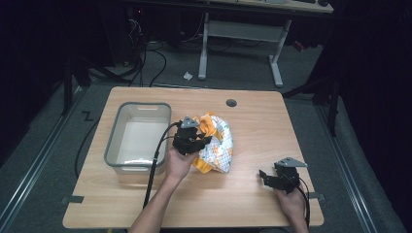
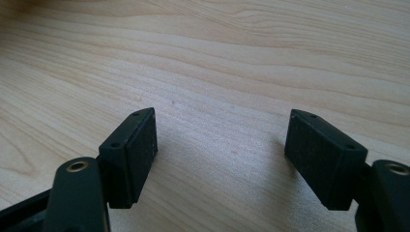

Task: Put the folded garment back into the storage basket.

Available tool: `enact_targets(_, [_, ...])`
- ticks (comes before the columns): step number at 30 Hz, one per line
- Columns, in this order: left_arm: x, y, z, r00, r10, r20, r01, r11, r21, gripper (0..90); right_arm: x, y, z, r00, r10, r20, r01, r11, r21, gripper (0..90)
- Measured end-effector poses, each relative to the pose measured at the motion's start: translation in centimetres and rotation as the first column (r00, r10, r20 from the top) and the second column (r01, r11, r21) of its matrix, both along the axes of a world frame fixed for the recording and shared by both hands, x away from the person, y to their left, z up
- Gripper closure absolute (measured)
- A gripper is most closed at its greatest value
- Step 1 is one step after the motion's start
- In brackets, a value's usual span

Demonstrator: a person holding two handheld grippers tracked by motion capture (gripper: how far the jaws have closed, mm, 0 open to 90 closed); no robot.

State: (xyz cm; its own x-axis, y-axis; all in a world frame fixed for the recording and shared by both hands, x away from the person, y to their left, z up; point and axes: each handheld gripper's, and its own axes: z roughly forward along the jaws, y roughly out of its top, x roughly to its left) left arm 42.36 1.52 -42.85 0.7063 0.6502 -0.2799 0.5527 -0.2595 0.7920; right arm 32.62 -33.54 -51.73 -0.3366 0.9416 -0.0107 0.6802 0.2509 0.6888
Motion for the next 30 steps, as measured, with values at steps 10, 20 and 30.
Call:
enact_targets(10, [-0.7,1.2,1.1,0.9996,0.004,0.028,-0.003,1.0000,-0.006,74.8,0.0,0.0,0.0,1.0000,0.000,0.000,0.000,1.000,0.000,27.5])
enact_targets(20, [-1.0,1.9,1.8,0.9993,0.004,0.038,-0.004,0.9998,-0.017,74.7,0.0,0.0,0.0,1.0000,0.000,0.000,0.000,1.000,0.000,27.5])
enact_targets(30, [-1.4,2.9,3.1,0.9981,0.003,0.062,-0.002,1.0000,-0.008,74.8,0.0,0.0,0.0,1.0000,0.000,0.000,0.000,1.000,0.000,27.5])
